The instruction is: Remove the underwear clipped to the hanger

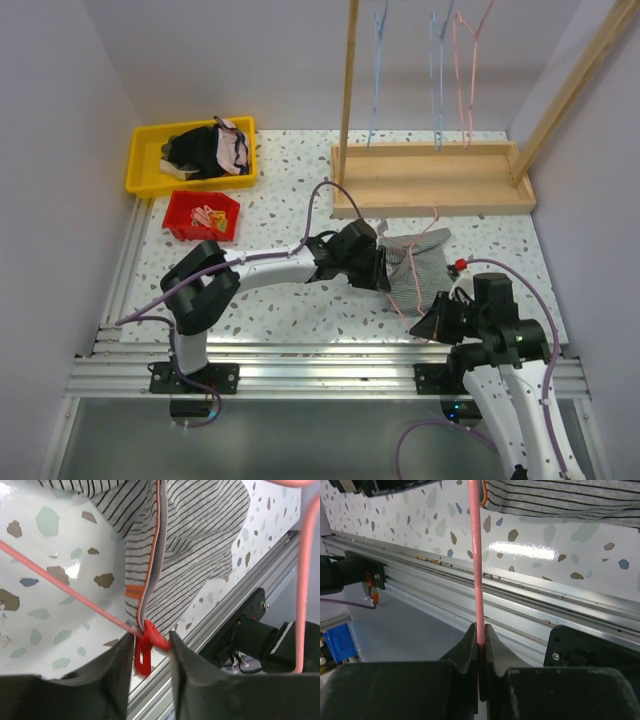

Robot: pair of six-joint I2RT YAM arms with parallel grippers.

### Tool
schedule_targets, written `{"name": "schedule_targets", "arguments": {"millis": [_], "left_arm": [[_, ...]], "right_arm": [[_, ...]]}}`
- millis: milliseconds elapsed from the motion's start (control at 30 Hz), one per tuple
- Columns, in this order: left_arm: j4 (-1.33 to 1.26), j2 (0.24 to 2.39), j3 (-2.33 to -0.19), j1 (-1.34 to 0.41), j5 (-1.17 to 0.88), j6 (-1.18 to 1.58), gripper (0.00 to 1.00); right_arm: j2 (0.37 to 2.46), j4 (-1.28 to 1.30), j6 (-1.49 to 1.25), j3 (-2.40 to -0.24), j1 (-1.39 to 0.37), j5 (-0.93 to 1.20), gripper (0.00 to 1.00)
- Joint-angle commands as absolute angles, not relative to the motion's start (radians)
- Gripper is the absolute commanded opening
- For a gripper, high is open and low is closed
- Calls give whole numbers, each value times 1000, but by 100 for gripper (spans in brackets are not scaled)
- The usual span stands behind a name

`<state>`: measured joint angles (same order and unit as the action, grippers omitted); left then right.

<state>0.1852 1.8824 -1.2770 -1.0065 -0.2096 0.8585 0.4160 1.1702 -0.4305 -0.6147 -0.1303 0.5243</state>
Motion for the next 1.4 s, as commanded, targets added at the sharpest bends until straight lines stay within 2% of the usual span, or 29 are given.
{"name": "schedule_targets", "arguments": {"millis": [0, 33, 67, 133, 167, 200, 233, 267, 400, 700, 800, 933, 1033, 1200, 1367], "left_arm": [[29, 1775, -1206, -1008, -225, 896, 41], [17, 1773, -1197, -1006, -236, 902, 46], [17, 1772, -1197, -1006, -238, 907, 56], [15, 1785, -1206, -1008, -250, 923, 67], [17, 1792, -1219, -1008, -255, 928, 79], [18, 1805, -1224, -1008, -258, 943, 86], [20, 1809, -1227, -1008, -259, 951, 97], [18, 1813, -1229, -1008, -261, 962, 100], [37, 1833, -1238, -1006, -256, 1032, 100], [253, 1888, -1342, -1005, -189, 1051, 99], [293, 1911, -1376, -991, -216, 1052, 93], [313, 1931, -1399, -976, -262, 1055, 74], [324, 1940, -1420, -973, -273, 1046, 65], [325, 1965, -1427, -959, -314, 1034, 57], [287, 1933, -1370, -956, -341, 1034, 43]], "right_arm": [[410, 1184, -436, -615, -127, 485, 0], [411, 1183, -436, -614, -127, 486, 0], [411, 1183, -434, -615, -126, 488, 0], [411, 1183, -431, -615, -127, 495, 0], [410, 1181, -431, -615, -126, 497, 0], [411, 1183, -430, -615, -129, 499, 0], [411, 1181, -430, -617, -127, 499, 0], [410, 1181, -428, -617, -127, 500, 0], [408, 1184, -426, -620, -130, 497, 0], [402, 1183, -429, -617, -132, 492, 0], [402, 1184, -428, -615, -133, 492, 0], [399, 1184, -428, -618, -132, 491, 0], [396, 1184, -430, -615, -133, 489, 0], [396, 1186, -430, -618, -133, 485, 0], [393, 1184, -434, -618, -132, 482, 0]]}}
